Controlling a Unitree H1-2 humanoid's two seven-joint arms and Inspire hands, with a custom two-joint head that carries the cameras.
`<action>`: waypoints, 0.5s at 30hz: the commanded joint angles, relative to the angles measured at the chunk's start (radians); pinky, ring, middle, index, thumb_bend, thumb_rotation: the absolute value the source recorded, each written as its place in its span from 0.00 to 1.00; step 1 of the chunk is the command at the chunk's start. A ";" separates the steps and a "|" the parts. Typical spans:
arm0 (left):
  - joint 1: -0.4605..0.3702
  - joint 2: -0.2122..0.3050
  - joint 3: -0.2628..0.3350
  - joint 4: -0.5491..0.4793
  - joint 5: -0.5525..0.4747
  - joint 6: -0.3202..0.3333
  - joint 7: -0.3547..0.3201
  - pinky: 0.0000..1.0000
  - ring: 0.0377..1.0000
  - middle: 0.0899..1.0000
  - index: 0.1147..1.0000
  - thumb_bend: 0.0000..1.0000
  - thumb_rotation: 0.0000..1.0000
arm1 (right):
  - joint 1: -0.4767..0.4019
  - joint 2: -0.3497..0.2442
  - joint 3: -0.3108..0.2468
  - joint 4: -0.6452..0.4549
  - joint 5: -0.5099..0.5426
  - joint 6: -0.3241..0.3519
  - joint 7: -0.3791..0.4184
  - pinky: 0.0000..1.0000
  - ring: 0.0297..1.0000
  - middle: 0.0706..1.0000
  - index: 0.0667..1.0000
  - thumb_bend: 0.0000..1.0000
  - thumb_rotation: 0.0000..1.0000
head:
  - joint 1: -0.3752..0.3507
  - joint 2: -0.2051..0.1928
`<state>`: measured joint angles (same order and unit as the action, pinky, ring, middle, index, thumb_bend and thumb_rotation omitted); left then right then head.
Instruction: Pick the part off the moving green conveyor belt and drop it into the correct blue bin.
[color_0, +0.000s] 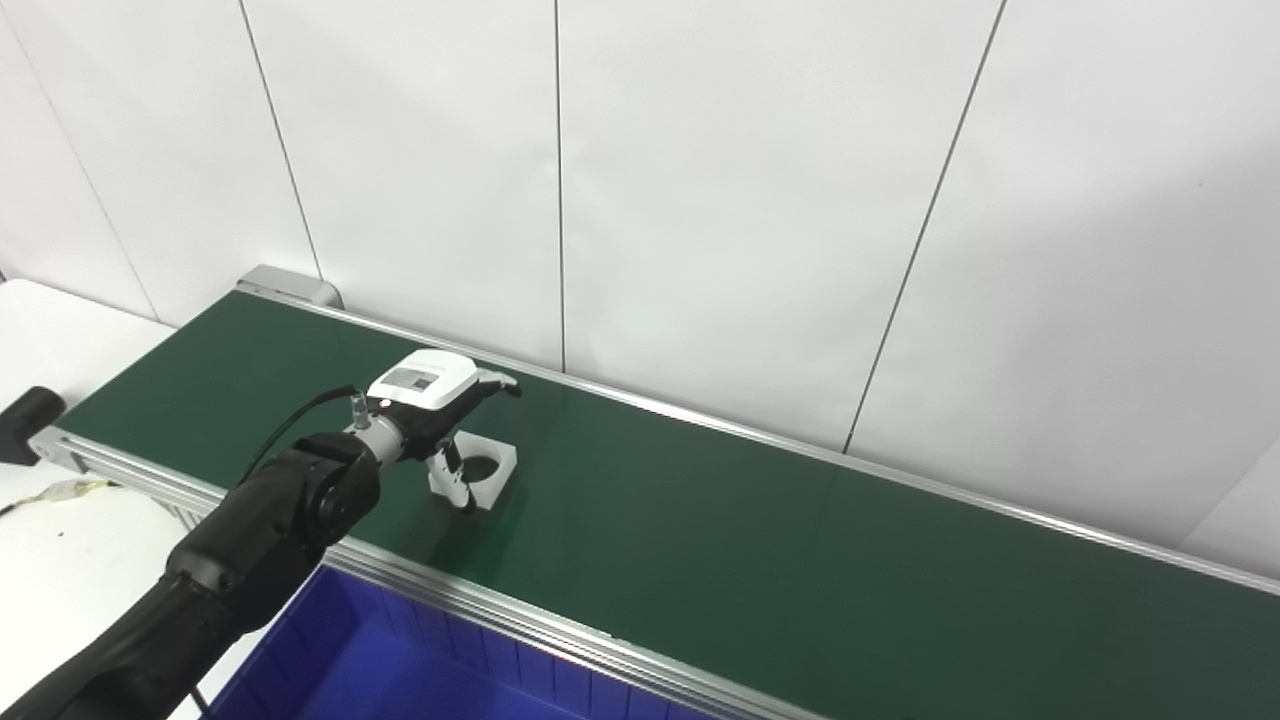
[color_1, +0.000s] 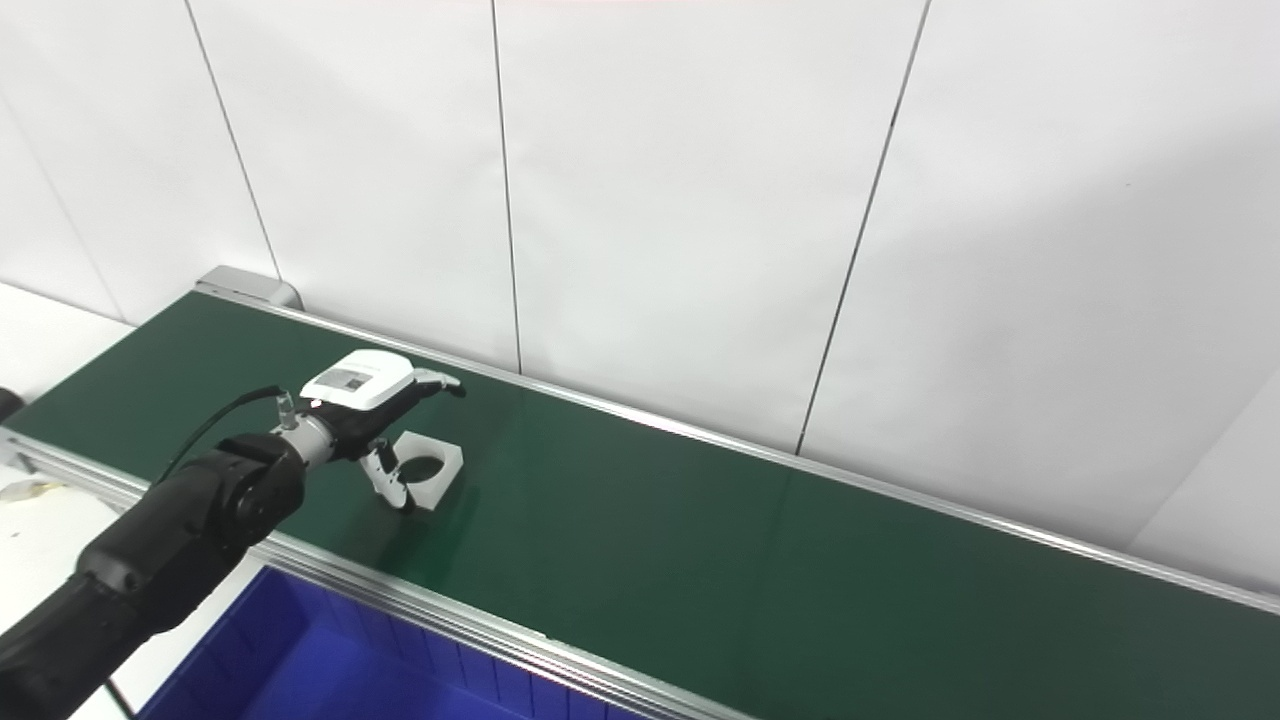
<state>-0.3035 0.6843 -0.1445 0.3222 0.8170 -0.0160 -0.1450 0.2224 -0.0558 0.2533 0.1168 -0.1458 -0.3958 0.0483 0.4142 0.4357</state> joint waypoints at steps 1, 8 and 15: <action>-0.059 0.038 -0.010 0.018 0.026 0.003 0.041 0.74 0.83 0.85 0.82 0.91 0.00 | -0.004 0.005 -0.001 -0.037 0.009 -0.050 0.006 0.77 0.85 0.88 0.96 0.44 0.70 | -0.003 0.003; -0.115 0.026 -0.082 0.139 0.061 -0.003 0.079 0.73 0.81 0.83 0.81 0.94 0.00 | 0.000 0.011 0.000 -0.039 0.006 -0.055 0.004 0.77 0.84 0.88 0.96 0.44 0.70 | -0.009 0.005; -0.149 0.014 -0.144 0.220 0.071 0.015 0.095 0.72 0.80 0.85 0.82 0.94 0.00 | -0.001 0.013 0.000 -0.034 0.012 -0.063 0.004 0.76 0.84 0.88 0.97 0.44 0.69 | -0.016 0.006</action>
<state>-0.4130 0.6803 -0.2846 0.5252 0.8642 -0.0129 -0.0797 0.2254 -0.0516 0.2537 0.1050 -0.1452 -0.3979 0.0507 0.4004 0.4403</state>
